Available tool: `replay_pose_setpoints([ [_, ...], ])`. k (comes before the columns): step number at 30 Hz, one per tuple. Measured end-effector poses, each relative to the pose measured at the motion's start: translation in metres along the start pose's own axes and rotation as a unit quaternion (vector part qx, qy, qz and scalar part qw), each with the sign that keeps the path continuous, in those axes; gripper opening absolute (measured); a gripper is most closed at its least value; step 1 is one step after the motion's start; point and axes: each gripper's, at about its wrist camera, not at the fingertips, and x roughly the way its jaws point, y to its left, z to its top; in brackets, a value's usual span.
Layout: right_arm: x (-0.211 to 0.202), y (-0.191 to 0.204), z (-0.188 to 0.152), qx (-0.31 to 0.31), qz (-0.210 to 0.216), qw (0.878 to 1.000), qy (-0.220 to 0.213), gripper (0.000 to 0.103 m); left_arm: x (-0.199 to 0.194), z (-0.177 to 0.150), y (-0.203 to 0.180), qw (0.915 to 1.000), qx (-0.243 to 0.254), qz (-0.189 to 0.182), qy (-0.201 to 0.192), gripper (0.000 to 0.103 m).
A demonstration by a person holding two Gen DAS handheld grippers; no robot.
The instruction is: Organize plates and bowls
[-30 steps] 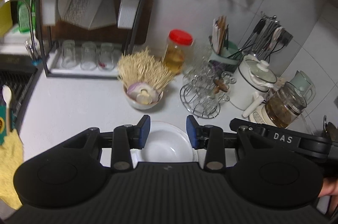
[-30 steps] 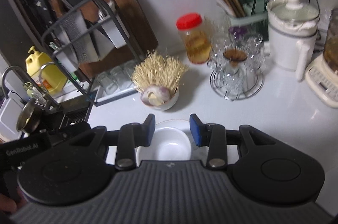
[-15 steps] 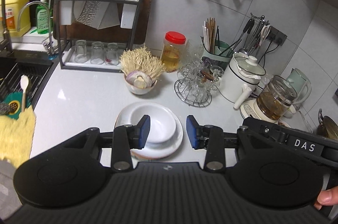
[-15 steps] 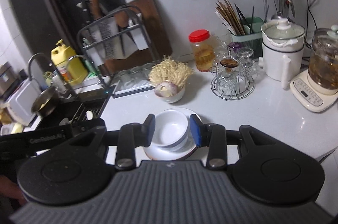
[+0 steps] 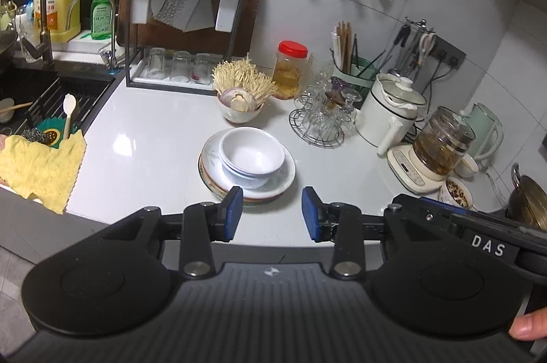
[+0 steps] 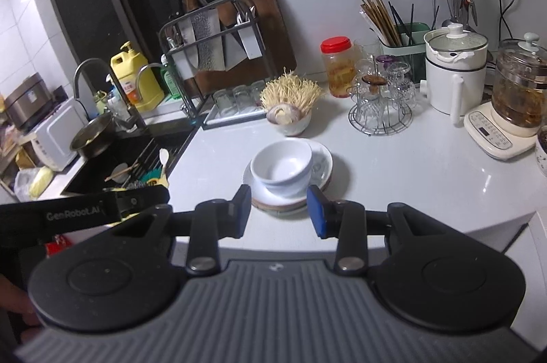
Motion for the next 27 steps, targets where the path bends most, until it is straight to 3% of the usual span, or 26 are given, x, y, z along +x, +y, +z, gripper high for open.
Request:
replay_pose_setpoints([
  [10, -0.028, 0.009, -0.026, -0.008, -0.006, 1.0, 0.004, 0.04, -0.034, -0.034, -0.004, 0.9999, 0.004, 0.006, 0.012, 0.053],
  [15, -0.036, 0.008, -0.029, -0.009, -0.021, 1.0, -0.005, 0.065, -0.044, -0.04, -0.009, 0.9994, 0.028, 0.019, -0.003, 0.071],
  [19, -0.041, 0.008, -0.025, -0.02, -0.035, 0.999, -0.012, 0.066, -0.047, -0.04, -0.008, 0.9994, 0.023, 0.023, -0.009, 0.079],
  [27, -0.037, 0.009, -0.02, -0.035, -0.035, 0.999, -0.007, 0.066, -0.04, -0.028, -0.002, 0.9995, 0.007, 0.031, -0.009, 0.083],
])
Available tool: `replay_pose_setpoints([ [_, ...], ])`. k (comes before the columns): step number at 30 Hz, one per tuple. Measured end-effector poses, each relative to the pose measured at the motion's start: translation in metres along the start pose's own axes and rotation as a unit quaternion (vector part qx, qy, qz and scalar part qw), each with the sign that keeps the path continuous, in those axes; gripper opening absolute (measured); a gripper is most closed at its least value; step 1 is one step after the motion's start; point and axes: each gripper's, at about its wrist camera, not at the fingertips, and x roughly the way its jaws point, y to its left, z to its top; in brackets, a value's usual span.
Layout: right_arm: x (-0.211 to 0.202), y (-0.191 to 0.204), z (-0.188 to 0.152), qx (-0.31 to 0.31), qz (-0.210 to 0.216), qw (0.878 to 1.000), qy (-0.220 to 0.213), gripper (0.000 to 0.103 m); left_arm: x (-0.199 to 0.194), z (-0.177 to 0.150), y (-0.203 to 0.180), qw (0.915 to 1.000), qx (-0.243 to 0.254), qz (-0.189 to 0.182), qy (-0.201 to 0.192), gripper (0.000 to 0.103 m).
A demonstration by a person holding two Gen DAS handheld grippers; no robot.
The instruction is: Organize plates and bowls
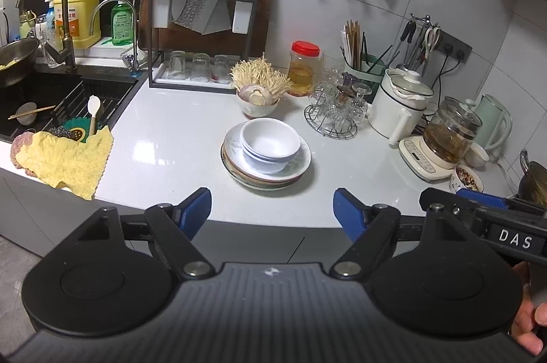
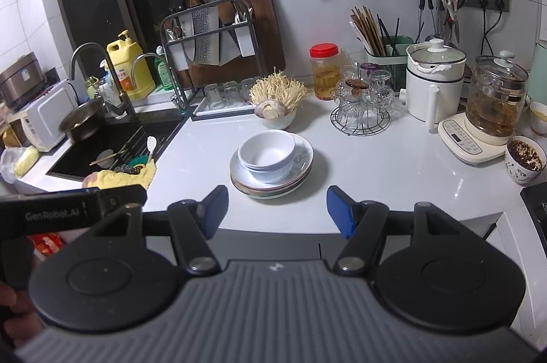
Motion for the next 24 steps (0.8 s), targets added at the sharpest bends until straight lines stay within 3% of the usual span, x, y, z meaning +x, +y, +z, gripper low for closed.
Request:
replay_pose_setpoints([
  [7, 0.003, -0.002, 0.004, 0.002, -0.004, 1.0, -0.004, 0.067, 0.005, 0.004, 0.002, 1.0, 0.006, -0.003, 0.006, 0.094],
  [9, 0.004, -0.003, 0.004, 0.003, -0.005, 1.0, -0.005, 0.081, 0.005, 0.005, 0.003, 1.0, 0.008, 0.002, 0.002, 0.097],
  [13, 0.004, -0.005, 0.003, 0.006, -0.006, 1.0, -0.009, 0.095, 0.007, 0.005, 0.003, 0.9998, 0.015, 0.011, 0.006, 0.099],
  [14, 0.004, -0.006, 0.003, 0.008, -0.008, 1.0, -0.011, 0.103, 0.008, 0.005, 0.002, 0.9997, 0.017, 0.014, 0.009, 0.099],
  [24, 0.005, -0.011, 0.003, 0.013, -0.017, 1.0, -0.015, 0.103, 0.016, 0.009, 0.006, 0.9995, 0.012, 0.019, 0.021, 0.1],
])
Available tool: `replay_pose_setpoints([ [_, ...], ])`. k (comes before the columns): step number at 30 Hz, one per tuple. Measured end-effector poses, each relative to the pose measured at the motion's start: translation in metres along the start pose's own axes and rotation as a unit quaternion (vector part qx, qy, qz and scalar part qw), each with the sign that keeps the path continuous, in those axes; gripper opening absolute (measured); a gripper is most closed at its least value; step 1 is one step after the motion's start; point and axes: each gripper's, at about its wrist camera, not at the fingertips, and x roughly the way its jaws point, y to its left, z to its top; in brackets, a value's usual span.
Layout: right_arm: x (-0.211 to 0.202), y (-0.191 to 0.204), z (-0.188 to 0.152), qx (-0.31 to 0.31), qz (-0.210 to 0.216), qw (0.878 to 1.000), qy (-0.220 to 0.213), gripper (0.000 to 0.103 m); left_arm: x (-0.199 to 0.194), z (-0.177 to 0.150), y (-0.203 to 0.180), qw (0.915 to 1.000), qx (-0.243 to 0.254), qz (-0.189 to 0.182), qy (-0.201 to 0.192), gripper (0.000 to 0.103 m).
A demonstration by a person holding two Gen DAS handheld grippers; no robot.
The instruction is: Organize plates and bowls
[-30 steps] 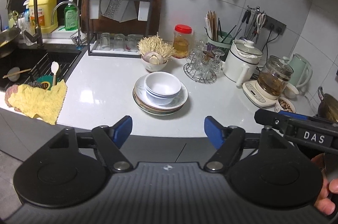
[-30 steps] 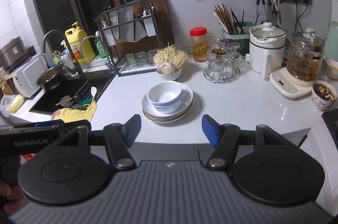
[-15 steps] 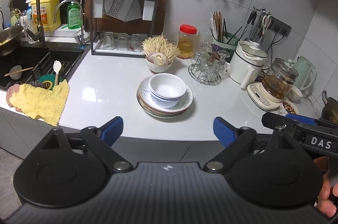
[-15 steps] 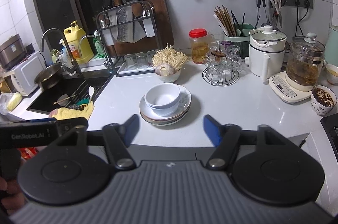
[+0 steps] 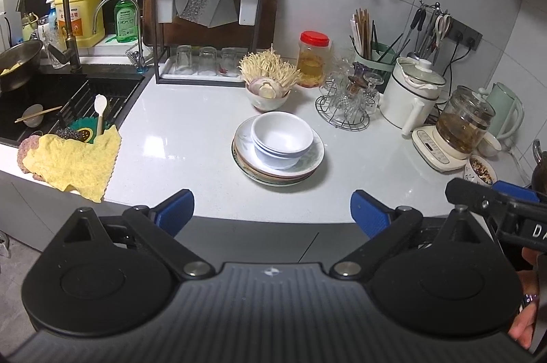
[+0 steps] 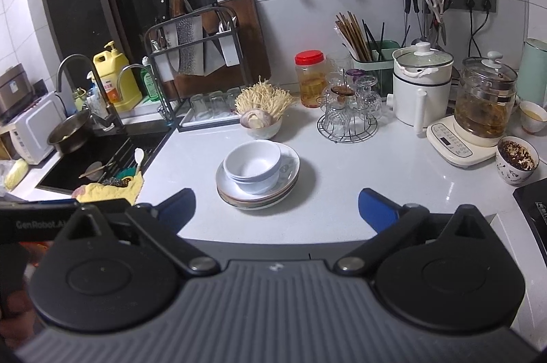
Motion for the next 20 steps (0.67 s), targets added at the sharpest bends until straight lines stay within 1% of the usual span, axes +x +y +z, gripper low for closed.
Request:
replay_pose_setpoints([
  [9, -0.001, 0.001, -0.002, 0.002, -0.004, 1.0, 0.004, 0.103, -0.003, -0.002, -0.002, 0.9999, 0.012, -0.003, 0.002, 0.101],
  [20, -0.011, 0.003, -0.006, 0.0, -0.004, 1.0, -0.002, 0.103, -0.01, -0.008, -0.006, 0.9999, 0.015, -0.003, 0.002, 0.101],
])
